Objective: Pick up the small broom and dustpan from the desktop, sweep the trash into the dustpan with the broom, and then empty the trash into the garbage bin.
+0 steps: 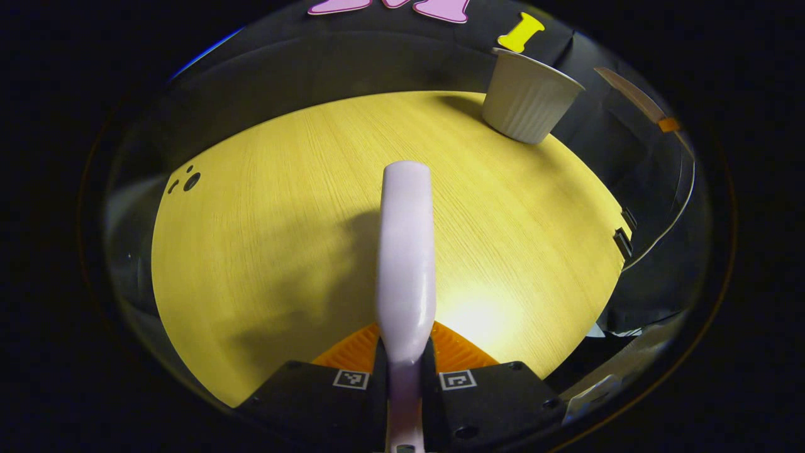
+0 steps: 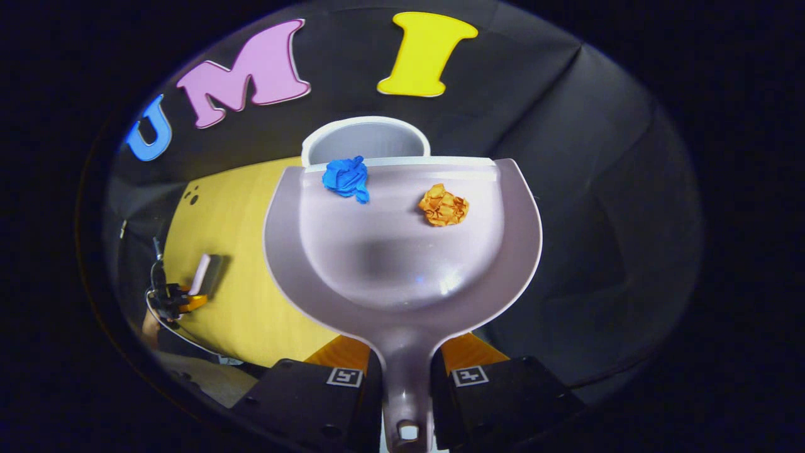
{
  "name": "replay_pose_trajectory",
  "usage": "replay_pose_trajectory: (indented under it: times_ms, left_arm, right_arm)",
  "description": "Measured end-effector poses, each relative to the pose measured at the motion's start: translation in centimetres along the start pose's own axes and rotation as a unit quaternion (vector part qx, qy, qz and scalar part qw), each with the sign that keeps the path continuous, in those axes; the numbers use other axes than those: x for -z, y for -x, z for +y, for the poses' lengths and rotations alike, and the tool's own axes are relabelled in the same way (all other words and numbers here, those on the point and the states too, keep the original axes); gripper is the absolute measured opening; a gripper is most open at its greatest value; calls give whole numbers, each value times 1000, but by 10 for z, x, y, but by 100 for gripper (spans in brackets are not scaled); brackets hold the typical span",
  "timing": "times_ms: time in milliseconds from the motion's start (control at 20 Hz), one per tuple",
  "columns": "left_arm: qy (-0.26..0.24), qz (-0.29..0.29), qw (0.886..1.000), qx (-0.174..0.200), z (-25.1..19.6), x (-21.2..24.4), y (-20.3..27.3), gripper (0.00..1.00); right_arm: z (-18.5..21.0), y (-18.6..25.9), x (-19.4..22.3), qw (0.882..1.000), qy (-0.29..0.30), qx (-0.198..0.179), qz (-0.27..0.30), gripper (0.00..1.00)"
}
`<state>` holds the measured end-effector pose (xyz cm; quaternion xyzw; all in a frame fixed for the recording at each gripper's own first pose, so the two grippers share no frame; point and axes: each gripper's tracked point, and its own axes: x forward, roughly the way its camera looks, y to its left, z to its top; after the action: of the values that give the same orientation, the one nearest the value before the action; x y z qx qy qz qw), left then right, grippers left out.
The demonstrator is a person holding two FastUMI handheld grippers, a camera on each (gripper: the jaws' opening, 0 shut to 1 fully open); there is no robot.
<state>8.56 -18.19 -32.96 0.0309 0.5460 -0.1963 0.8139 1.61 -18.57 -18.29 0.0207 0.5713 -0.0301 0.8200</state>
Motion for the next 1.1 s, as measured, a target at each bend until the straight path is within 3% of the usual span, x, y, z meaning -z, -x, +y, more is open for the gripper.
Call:
replay_pose_trajectory:
  times_ms: [350, 400, 450, 650, 750, 900, 1050, 1100]
  left_arm:
    - [11, 5, 1000, 4, 3, 2, 3, 26]
    - [12, 6, 1000, 4, 3, 2, 3, 26]
    - [13, 7, 1000, 4, 5, 2, 2, 27]
    - [23, 7, 1000, 2, 8, 7, 1, 26]
    - [33, 9, 999, 2, 9, 10, 0, 26]
    - [40, 13, 999, -3, 12, 16, -3, 26]
    - [47, 14, 999, -7, 15, 19, -2, 26]
    - [47, 14, 999, -9, 15, 18, -3, 26]
  right_arm:
    - [7, -28, -50, 995, 65, 52, 47, 36]
    - [6, -31, -58, 993, 81, 60, 58, 31]
    - [5, -36, -68, 990, 98, 69, 71, 36]
    - [2, -54, -94, 975, 159, 100, 121, 36]
    - [3, -57, -103, 966, 188, 103, 147, 40]
    - [5, -62, -110, 955, 213, 107, 177, 36]
    - [6, -66, -111, 952, 220, 106, 184, 36]
    - [6, -66, -111, 952, 222, 105, 184, 31]
